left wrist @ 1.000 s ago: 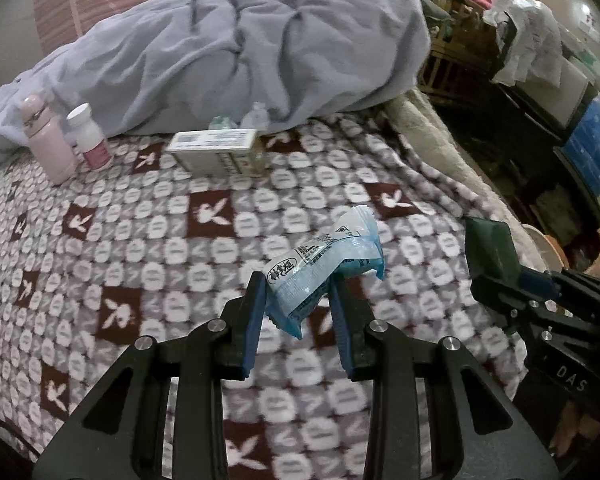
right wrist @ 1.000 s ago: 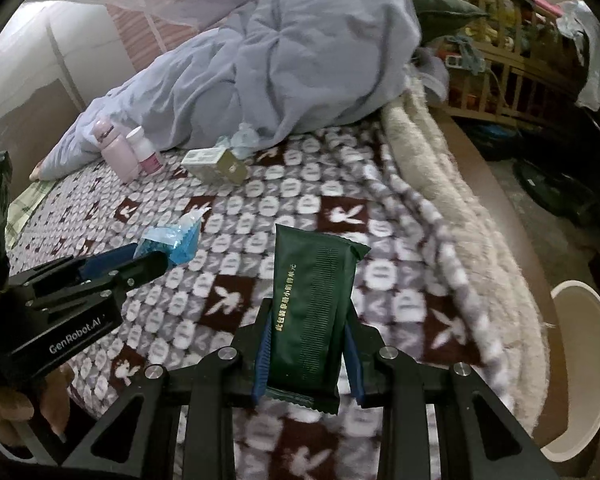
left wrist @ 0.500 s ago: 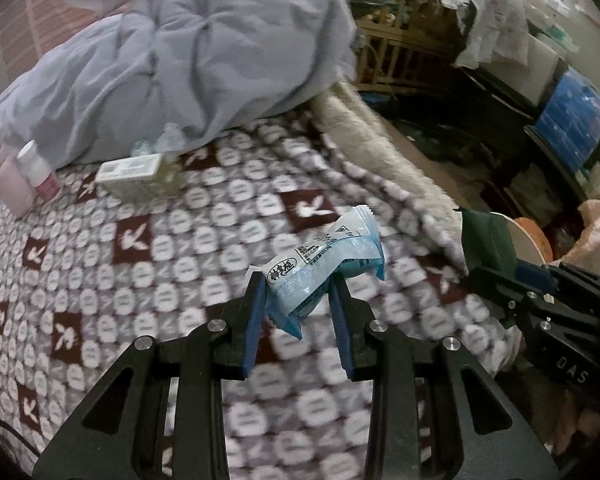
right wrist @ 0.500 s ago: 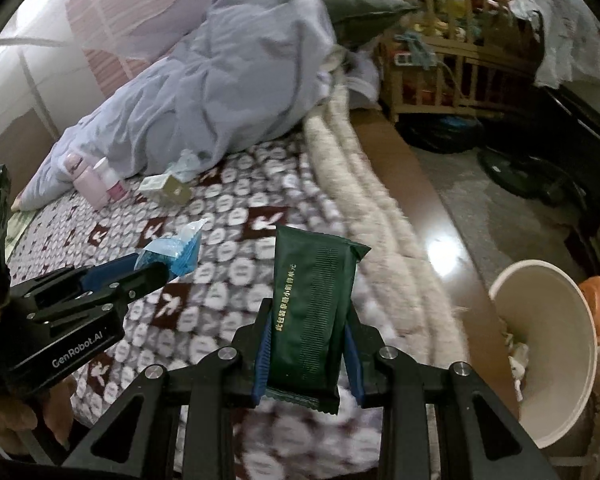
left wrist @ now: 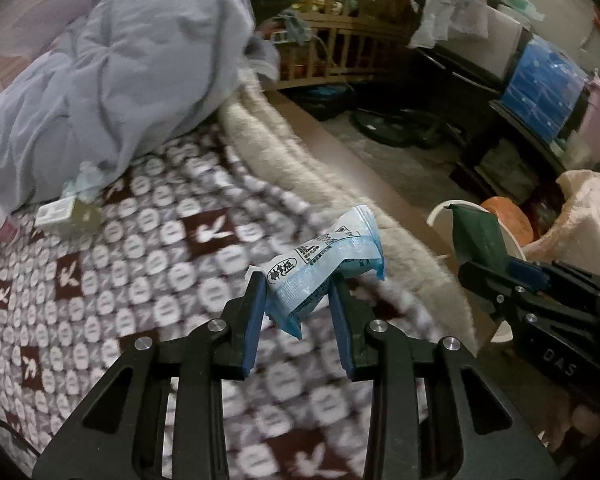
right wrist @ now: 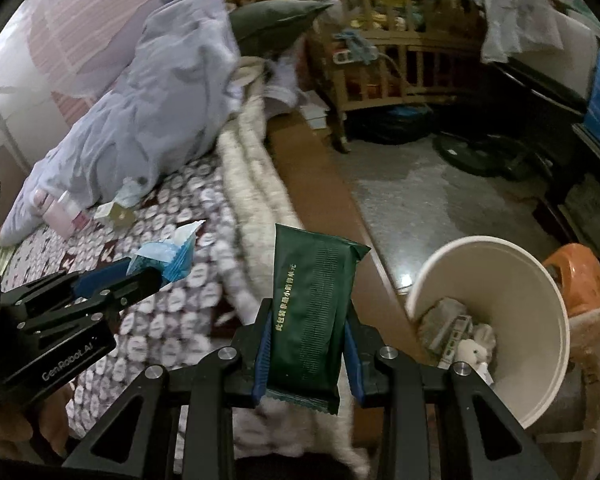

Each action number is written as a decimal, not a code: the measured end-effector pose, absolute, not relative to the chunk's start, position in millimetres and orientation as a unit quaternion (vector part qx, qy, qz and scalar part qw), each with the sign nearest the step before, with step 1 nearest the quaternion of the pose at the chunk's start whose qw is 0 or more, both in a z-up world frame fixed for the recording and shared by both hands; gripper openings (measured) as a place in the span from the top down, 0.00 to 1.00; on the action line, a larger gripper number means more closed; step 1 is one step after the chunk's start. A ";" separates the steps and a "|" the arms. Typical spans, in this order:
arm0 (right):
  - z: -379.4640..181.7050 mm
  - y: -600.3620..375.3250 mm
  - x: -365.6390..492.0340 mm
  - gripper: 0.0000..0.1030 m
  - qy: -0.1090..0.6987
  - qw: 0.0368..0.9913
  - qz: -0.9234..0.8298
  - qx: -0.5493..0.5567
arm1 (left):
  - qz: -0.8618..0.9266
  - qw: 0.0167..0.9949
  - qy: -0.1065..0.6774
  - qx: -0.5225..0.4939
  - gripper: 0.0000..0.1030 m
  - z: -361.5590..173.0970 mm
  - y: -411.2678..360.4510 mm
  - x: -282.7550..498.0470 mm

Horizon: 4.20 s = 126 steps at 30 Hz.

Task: Collect trash
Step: 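Carry the blue and green packets over the white bucket, then open both tools to drop the packets into the bucket, then move both open tools back over the bed toward the remaining items, then grasp the rainbow-printed medicine box with the left tool while the right tool grasps the clear plastic bag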

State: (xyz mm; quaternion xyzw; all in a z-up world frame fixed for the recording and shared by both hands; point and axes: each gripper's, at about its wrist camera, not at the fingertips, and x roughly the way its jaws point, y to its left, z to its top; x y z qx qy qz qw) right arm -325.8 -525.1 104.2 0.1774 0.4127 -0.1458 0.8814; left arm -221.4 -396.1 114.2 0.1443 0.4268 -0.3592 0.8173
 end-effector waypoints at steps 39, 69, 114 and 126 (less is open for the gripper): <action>56.8 -678.6 -427.0 0.63 0.405 0.815 -0.299 0.287 | -0.510 0.699 0.485 0.127 0.67 90.4 -561.8 -280.0; 83.1 -546.9 -289.2 0.51 0.438 0.864 -0.133 0.212 | -0.296 0.823 0.475 0.094 0.48 85.9 -351.1 -141.5; 61.1 -345.0 -33.5 0.50 0.463 0.871 0.100 0.131 | -0.237 0.816 0.525 0.033 0.46 72.8 -122.5 -8.1; 34.5 -295.7 44.9 0.64 0.479 0.866 0.111 0.086 | -0.255 0.810 0.518 0.102 0.45 41.1 -137.4 2.9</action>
